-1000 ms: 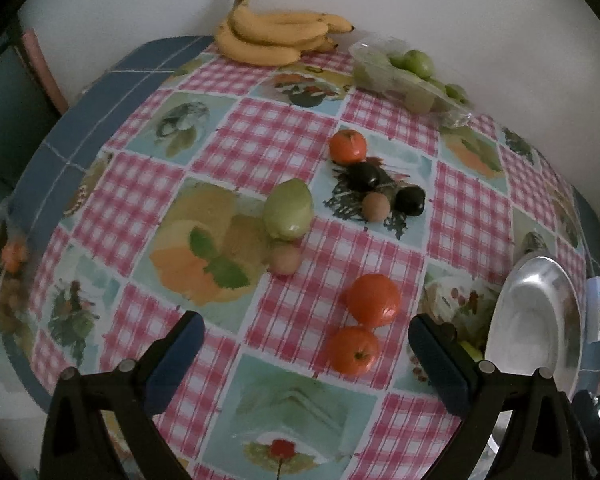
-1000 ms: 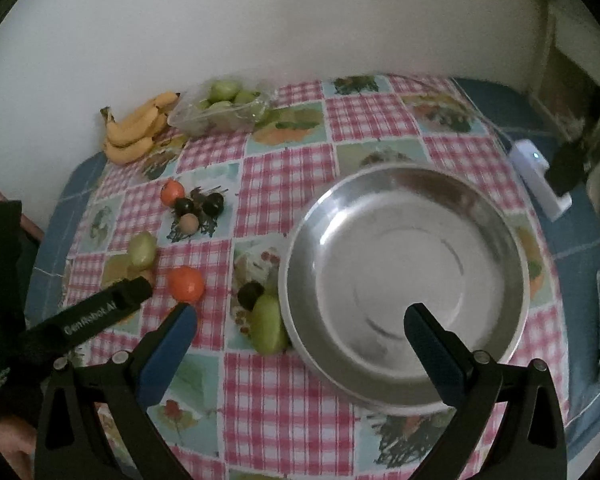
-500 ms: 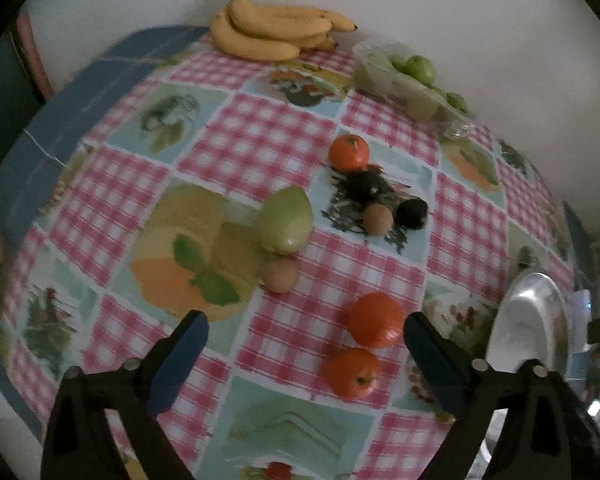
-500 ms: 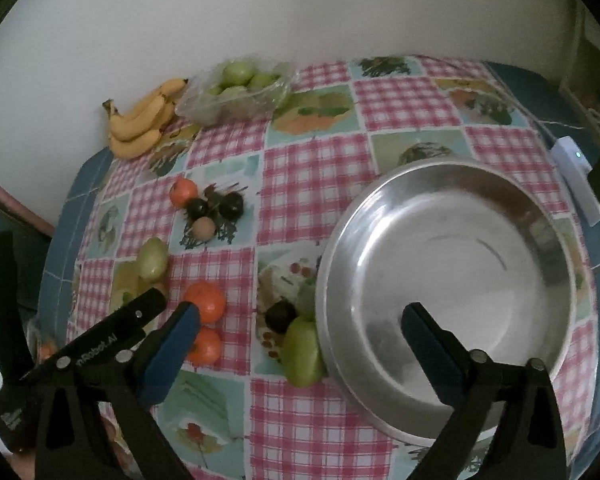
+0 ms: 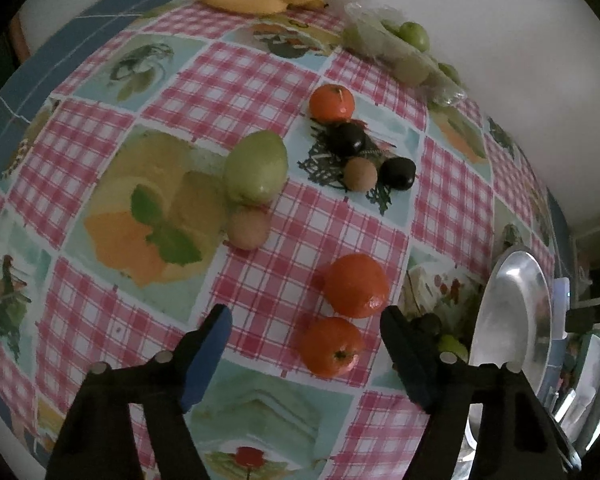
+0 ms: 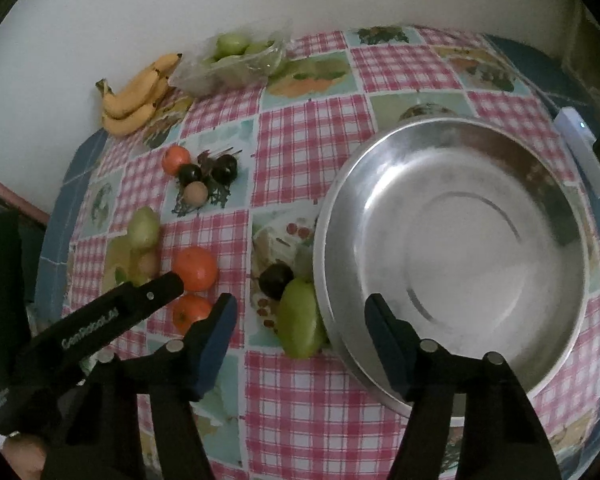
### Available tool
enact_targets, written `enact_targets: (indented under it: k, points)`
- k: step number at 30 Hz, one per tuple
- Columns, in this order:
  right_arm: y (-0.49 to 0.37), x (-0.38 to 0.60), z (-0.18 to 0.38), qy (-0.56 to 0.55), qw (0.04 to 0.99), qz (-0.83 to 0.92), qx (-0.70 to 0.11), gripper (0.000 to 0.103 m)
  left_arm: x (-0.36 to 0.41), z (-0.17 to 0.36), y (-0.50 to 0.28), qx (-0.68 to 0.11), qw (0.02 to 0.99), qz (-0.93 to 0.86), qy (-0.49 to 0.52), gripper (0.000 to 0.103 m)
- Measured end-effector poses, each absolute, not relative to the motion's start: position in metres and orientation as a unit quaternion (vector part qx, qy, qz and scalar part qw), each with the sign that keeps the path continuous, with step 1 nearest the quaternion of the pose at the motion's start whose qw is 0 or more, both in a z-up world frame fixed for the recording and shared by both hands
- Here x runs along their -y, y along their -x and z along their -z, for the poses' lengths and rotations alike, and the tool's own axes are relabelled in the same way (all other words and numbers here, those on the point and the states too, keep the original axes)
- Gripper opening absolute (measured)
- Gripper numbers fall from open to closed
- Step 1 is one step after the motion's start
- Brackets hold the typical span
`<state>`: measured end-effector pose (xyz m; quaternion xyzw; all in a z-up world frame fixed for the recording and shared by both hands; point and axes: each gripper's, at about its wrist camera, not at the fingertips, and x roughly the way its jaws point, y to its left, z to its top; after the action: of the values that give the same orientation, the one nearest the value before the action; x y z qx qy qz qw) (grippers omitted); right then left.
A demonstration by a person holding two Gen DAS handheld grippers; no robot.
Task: Organize fruits
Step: 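Move the left tool to an orange while the right tool approaches the green mango, then close the left tool on the orange while the right tool grasps the green mango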
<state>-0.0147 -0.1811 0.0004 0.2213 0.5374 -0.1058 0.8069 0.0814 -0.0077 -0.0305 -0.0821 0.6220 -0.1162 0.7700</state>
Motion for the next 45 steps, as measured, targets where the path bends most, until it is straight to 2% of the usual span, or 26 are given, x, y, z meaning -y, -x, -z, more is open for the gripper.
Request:
enact_targets:
  k: [7,11,18,22,29,45]
  points:
    - [0.015,0.18,-0.003,-0.211,0.812,0.104,-0.534,0.062,0.013,0.03,-0.08,-0.626,0.765,0.131,0.077,0.061]
    - [0.015,0.18,-0.002,-0.209,0.811,0.103,-0.536,0.062,0.021,0.034,-0.081,-0.634,0.756,0.145,0.072,0.045]
    - [0.015,0.18,-0.001,-0.209,0.81,0.104,-0.537,0.062,0.022,0.039,-0.08,-0.641,0.75,0.143,0.075,0.037]
    - [0.015,0.18,-0.002,-0.207,0.811,0.102,-0.538,0.06,0.018,0.037,-0.079,-0.642,0.744,0.156,0.103,0.035]
    - [0.012,0.172,0.001,-0.208,0.809,0.079,-0.545,0.046,0.006,0.03,-0.078,-0.638,0.746,0.147,0.123,0.035]
    - [-0.001,0.151,0.016,-0.151,0.803,0.085,-0.57,0.045,-0.009,0.02,-0.079,-0.623,0.754,0.136,0.158,0.035]
